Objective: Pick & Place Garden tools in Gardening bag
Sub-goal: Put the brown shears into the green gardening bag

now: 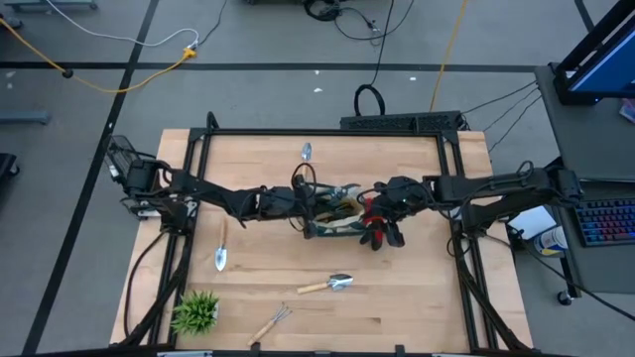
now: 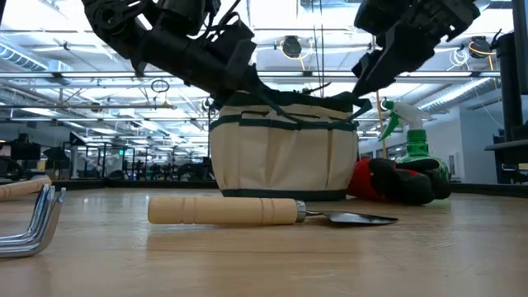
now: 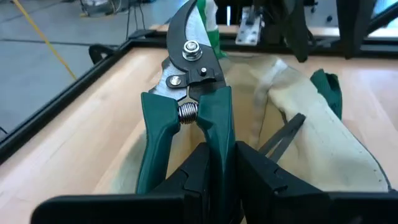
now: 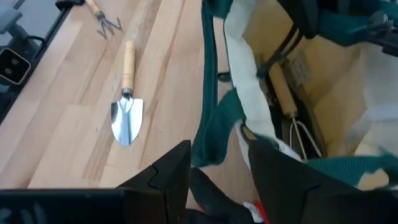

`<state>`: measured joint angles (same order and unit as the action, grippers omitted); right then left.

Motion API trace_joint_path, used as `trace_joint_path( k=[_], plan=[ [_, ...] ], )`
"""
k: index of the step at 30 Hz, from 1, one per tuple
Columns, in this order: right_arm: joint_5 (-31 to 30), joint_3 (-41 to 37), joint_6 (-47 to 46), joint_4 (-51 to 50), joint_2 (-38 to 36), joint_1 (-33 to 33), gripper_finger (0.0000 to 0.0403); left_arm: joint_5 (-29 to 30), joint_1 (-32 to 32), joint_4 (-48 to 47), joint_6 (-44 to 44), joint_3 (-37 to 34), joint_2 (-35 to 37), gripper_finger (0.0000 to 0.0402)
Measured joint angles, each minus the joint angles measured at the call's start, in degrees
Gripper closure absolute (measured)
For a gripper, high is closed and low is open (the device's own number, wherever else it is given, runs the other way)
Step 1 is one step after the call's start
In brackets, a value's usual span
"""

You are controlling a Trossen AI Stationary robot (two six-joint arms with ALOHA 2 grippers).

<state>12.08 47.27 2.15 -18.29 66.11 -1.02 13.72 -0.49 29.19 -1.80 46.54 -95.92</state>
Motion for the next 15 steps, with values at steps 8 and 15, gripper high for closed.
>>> trace_joint_path(
  k=[8, 15],
  plan=[
    [0.0, -0.8, 0.0, 0.2, 0.0, 0.0, 0.0245, -5.2, 0.0, -4.6, 2.9, 0.0, 0.0, 0.0343],
    [0.0, -0.8, 0.0, 0.5, 0.0, 0.0, 0.0245, -9.0, 0.0, -6.1, 6.7, 0.0, 0.0, 0.0343]
  ],
)
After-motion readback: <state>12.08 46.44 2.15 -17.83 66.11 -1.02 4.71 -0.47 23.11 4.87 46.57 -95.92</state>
